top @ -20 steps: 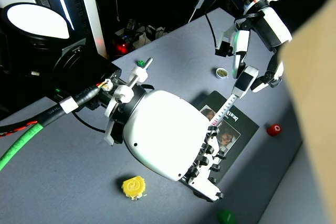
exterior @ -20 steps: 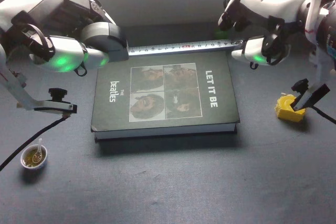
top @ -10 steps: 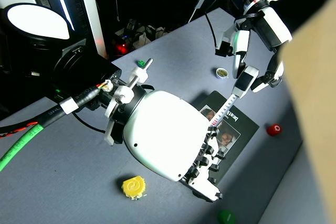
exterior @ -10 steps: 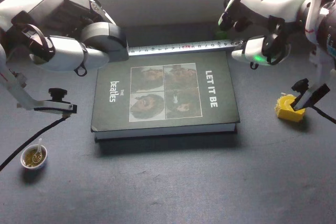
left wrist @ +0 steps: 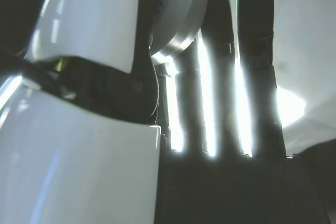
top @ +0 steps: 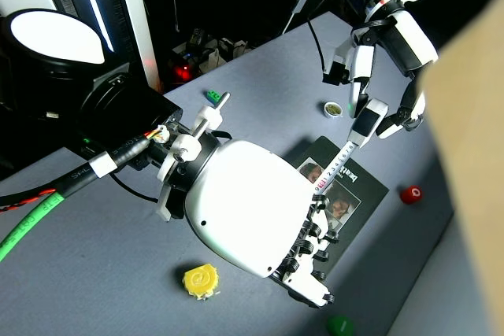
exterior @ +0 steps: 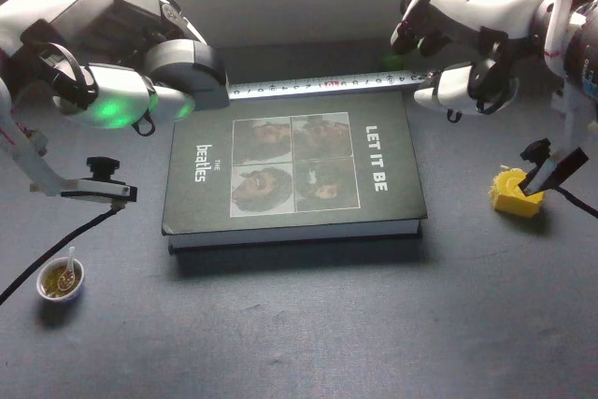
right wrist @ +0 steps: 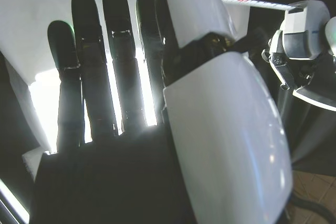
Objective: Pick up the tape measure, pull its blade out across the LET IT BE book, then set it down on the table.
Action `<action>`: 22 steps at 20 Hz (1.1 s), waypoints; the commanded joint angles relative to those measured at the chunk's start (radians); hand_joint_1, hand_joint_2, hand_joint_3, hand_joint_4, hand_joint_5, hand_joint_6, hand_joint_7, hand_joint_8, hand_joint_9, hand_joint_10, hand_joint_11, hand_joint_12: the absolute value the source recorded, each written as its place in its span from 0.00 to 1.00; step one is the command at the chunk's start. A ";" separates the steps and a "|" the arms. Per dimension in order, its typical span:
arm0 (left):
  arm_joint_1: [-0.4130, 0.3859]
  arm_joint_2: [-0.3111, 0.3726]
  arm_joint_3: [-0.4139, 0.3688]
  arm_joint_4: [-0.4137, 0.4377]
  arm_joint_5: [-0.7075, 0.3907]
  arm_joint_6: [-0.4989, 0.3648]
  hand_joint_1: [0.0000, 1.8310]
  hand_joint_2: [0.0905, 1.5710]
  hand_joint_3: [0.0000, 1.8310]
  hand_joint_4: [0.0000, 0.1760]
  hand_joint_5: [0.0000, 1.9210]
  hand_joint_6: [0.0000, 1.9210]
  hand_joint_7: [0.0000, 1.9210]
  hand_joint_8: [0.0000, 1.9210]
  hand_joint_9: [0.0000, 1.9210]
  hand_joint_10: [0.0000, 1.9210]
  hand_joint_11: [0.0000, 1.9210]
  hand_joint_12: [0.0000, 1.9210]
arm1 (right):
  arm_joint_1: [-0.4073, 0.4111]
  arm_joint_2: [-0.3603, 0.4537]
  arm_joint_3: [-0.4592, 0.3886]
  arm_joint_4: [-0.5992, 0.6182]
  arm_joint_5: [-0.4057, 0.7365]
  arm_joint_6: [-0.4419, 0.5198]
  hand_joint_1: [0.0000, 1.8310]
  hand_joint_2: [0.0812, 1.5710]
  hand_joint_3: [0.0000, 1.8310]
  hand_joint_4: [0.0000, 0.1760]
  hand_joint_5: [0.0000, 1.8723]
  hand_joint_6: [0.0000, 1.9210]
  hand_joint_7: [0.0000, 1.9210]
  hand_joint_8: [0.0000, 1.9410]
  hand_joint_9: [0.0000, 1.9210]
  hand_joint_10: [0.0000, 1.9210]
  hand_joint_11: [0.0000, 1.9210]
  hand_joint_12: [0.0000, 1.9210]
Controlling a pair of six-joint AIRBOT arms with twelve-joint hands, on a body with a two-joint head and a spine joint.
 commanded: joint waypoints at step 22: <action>-0.012 -0.001 -0.001 0.030 -0.112 -0.005 0.76 0.65 0.00 0.00 0.56 0.35 0.60 0.37 0.50 0.58 0.43 0.51 | -0.006 0.019 0.003 -0.085 -0.037 0.011 0.65 0.73 0.00 0.00 0.41 0.68 0.51 0.52 0.45 0.29 0.30 0.70</action>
